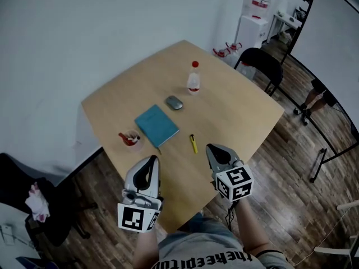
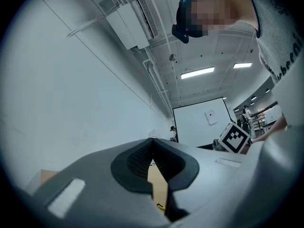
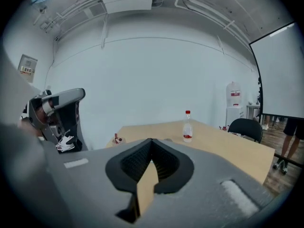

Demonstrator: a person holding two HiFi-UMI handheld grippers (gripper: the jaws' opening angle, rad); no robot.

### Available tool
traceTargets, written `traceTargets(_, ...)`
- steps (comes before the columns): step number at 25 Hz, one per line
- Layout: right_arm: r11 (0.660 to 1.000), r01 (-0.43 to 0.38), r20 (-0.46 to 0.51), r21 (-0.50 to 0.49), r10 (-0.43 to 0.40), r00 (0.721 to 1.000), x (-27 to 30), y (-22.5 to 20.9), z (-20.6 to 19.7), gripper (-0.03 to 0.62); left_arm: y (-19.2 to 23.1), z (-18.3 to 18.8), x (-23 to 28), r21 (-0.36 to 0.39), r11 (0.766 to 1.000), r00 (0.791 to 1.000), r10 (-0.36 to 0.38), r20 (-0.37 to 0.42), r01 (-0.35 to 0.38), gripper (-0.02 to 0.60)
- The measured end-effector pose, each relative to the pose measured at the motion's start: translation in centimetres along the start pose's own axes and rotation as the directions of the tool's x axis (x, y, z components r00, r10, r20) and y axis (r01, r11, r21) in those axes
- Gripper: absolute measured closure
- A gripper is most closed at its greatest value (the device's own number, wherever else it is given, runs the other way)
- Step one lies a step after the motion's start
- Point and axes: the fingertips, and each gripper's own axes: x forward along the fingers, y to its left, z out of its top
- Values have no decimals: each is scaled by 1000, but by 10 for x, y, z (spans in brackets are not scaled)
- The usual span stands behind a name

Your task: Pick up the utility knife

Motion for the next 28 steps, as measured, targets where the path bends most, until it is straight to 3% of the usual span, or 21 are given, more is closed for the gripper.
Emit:
traceTargets(8,998,-58,-165,4,58,985,40,-21,-38,591,-5,-3,12,1,998,998,65,8,-65,583)
traceTargets(11,995,-86,-224,46,94,970,58,-23,-54,591,-5,-6,13,11,996,996,84,-6,-84,583)
traceTargets(16,987,-95,-315,130,132,940,85,-27,-83,554,-2,-11,9,19,993,993,113,-39,-113,583)
traceTargets(28,992,-45,-511,116,99,854,129,-40,-148,482,22,-24,-9,29,982,978,190,-92,-188,583)
